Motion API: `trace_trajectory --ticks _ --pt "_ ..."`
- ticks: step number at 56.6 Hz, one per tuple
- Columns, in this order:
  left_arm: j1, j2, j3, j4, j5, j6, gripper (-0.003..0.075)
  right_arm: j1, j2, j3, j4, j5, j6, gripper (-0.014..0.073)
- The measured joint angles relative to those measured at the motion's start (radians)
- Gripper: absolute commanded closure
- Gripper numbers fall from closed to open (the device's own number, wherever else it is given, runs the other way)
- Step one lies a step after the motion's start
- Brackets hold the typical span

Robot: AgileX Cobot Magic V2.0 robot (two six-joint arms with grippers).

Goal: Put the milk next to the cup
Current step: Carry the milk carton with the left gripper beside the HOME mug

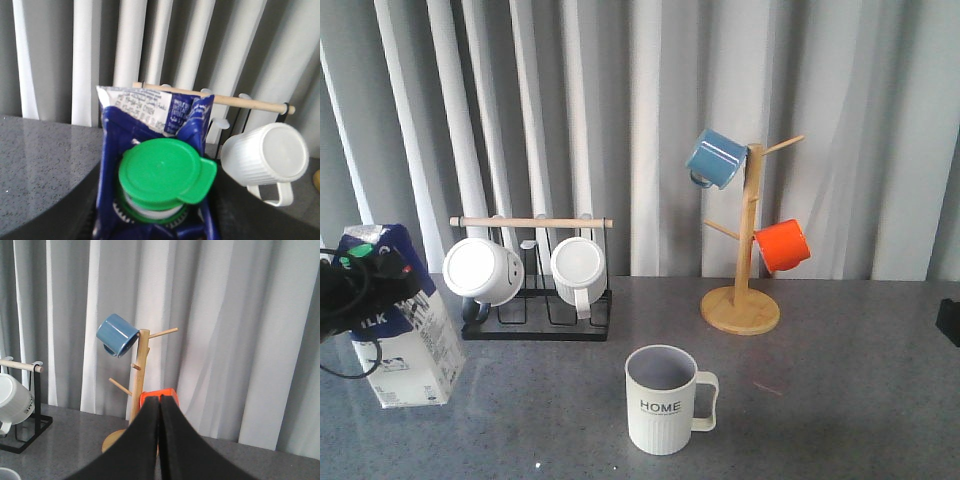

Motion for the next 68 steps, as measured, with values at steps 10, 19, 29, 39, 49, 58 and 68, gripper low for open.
trace_trajectory --ticks 10,19,29,39,49,58,68 --pt "-0.129 -0.026 -0.041 -0.238 0.042 0.308 0.0726 0.0 0.0 0.0 0.0 0.0 0.0 0.0602" --pt "-0.242 -0.026 -0.049 -0.594 -0.026 0.589 0.0726 0.0 0.0 0.0 0.0 0.0 0.0 0.0602" --pt "-0.404 0.001 -0.055 -0.963 -0.29 0.827 0.0726 0.0 0.0 0.0 0.0 0.0 0.0 0.0602" --pt "-0.506 0.096 -0.085 -1.05 -0.38 0.878 0.0726 0.0 0.0 0.0 0.0 0.0 0.0 0.0602" --pt "-0.576 0.205 -0.157 -1.06 -0.38 0.946 0.0726 0.0 0.0 0.0 0.0 0.0 0.0 0.0602" --pt "-0.619 0.266 -0.212 -1.069 -0.379 0.977 0.0726 0.0 0.0 0.0 0.0 0.0 0.0 0.0602" --pt "-0.63 0.309 -0.24 -1.082 -0.379 0.977 0.0726 0.0 0.0 0.0 0.0 0.0 0.0 0.0602"
